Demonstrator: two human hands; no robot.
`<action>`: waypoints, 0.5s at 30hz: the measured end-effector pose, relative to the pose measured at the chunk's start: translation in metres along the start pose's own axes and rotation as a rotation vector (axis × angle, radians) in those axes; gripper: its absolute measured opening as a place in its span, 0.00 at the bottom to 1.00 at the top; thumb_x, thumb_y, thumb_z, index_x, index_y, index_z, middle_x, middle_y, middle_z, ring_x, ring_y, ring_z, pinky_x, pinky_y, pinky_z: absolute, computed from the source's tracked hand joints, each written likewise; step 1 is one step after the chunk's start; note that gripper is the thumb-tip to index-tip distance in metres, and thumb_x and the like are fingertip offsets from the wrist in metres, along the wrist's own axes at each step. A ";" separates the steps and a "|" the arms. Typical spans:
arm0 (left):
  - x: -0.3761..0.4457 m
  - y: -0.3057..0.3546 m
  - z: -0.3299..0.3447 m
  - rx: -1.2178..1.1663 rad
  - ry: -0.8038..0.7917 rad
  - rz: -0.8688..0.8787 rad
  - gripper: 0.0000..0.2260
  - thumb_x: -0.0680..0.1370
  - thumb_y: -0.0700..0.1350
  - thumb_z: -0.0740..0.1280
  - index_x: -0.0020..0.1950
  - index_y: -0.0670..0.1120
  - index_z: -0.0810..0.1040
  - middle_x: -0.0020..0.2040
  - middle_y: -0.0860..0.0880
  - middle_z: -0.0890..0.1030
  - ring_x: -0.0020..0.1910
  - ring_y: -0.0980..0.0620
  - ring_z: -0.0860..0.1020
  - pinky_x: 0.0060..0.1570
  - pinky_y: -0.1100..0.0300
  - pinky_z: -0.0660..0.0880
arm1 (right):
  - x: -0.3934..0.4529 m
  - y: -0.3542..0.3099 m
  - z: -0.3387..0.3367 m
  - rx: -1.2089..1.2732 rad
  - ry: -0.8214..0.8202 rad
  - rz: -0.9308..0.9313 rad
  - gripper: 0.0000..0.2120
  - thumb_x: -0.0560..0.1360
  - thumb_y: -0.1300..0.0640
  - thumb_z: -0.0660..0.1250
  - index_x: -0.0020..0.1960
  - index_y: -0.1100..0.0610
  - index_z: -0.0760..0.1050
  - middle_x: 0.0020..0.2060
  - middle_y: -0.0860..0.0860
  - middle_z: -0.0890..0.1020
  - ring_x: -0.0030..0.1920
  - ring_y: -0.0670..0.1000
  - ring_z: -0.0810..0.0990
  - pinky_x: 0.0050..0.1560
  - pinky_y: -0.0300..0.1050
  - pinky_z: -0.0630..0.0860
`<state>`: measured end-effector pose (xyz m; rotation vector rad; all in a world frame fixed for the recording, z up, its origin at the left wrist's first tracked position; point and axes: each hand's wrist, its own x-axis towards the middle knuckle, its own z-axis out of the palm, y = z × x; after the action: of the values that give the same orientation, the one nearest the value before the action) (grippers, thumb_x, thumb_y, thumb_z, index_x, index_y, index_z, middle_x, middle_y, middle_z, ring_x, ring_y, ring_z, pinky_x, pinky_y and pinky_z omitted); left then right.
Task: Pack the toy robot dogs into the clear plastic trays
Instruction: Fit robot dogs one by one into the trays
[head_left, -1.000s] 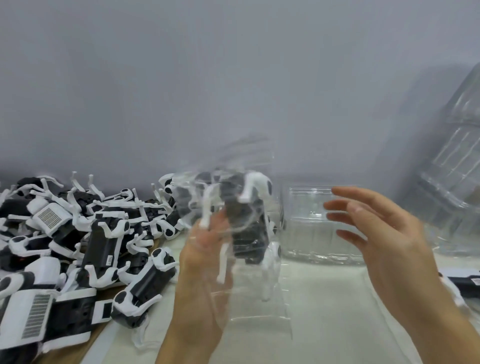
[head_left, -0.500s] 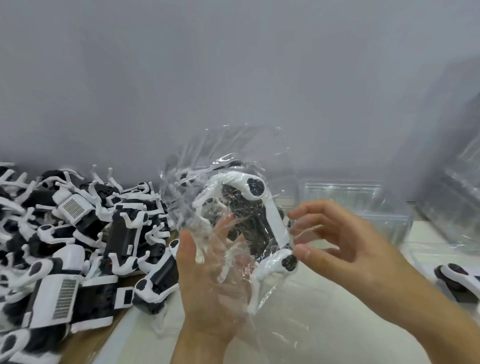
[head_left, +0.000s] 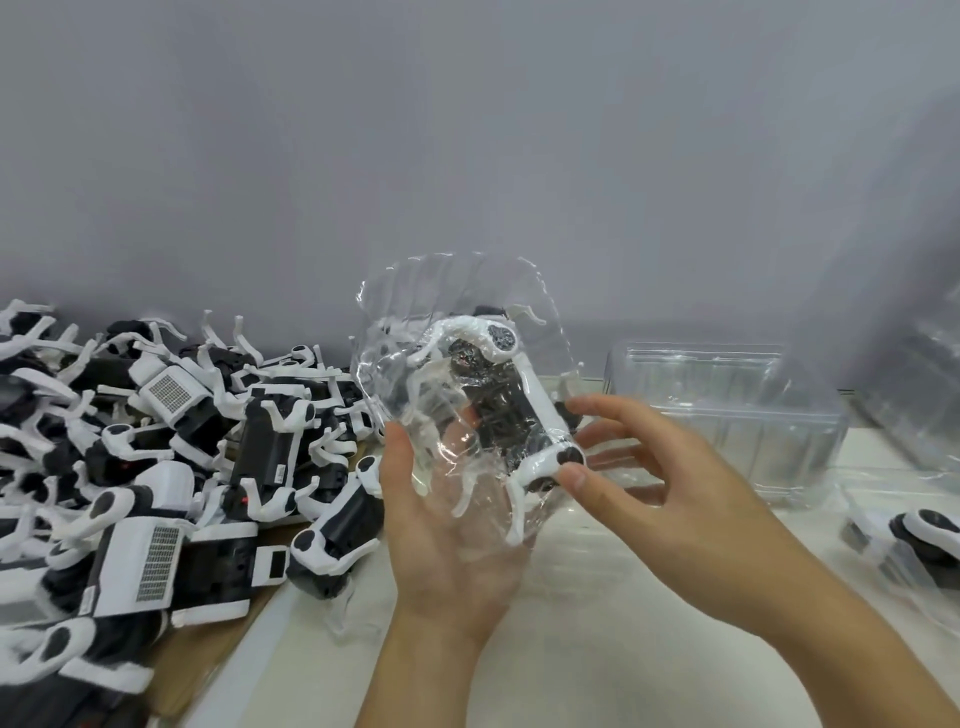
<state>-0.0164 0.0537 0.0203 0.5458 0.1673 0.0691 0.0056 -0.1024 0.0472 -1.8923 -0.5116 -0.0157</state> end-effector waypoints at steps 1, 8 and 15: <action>0.001 0.000 0.000 -0.011 0.002 0.001 0.36 0.64 0.68 0.71 0.66 0.49 0.80 0.61 0.41 0.82 0.59 0.36 0.81 0.49 0.40 0.80 | 0.000 0.000 0.000 -0.008 -0.004 0.001 0.32 0.60 0.30 0.66 0.63 0.36 0.73 0.52 0.32 0.77 0.56 0.37 0.78 0.57 0.46 0.77; 0.007 -0.003 -0.006 -0.033 -0.097 -0.045 0.41 0.60 0.68 0.76 0.68 0.49 0.78 0.67 0.39 0.77 0.66 0.33 0.75 0.68 0.29 0.63 | -0.001 -0.002 0.004 -0.112 -0.108 -0.002 0.46 0.50 0.25 0.72 0.66 0.28 0.64 0.57 0.27 0.71 0.59 0.30 0.72 0.55 0.30 0.68; 0.007 -0.007 -0.006 -0.041 -0.087 -0.011 0.36 0.65 0.67 0.74 0.67 0.48 0.79 0.63 0.39 0.81 0.60 0.34 0.80 0.54 0.35 0.77 | 0.000 -0.005 0.011 -0.184 -0.072 -0.052 0.39 0.52 0.31 0.74 0.60 0.25 0.63 0.56 0.27 0.71 0.57 0.29 0.71 0.48 0.21 0.67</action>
<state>-0.0108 0.0519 0.0110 0.5055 0.0838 0.0378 0.0014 -0.0913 0.0479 -2.0642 -0.6265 -0.0299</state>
